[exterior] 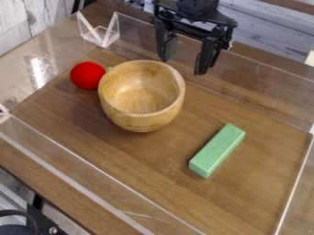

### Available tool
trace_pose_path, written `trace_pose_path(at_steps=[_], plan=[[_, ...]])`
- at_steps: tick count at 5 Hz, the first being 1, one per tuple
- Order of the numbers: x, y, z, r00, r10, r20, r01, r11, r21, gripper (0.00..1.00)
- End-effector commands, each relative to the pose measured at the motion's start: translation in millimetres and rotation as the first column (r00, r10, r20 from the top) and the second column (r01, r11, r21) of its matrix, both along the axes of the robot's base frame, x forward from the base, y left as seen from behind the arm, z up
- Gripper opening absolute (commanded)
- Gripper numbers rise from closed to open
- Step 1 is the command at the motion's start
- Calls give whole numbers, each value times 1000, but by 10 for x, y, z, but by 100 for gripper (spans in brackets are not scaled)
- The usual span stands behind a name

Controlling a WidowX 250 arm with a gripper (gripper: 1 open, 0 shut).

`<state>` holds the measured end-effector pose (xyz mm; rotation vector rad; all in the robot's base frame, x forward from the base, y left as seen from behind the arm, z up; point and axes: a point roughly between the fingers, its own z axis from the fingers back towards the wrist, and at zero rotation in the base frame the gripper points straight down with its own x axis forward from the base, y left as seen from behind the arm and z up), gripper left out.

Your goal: Move the red object to the right side of the table

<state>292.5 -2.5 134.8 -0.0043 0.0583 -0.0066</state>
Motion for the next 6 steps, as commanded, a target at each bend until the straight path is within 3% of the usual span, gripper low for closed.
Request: trace_pose_path(at_steps=[1, 4, 5, 6], plan=[[-100, 127, -109, 1000, 14, -28, -14, 1000, 1, 100], [-391, 1399, -65, 995, 82, 59, -83, 996, 21, 100], [-340, 1644, -143, 994, 66, 88, -68, 998, 13, 100], [-236, 1701, -286, 993, 51, 107, -52, 999, 6, 100]])
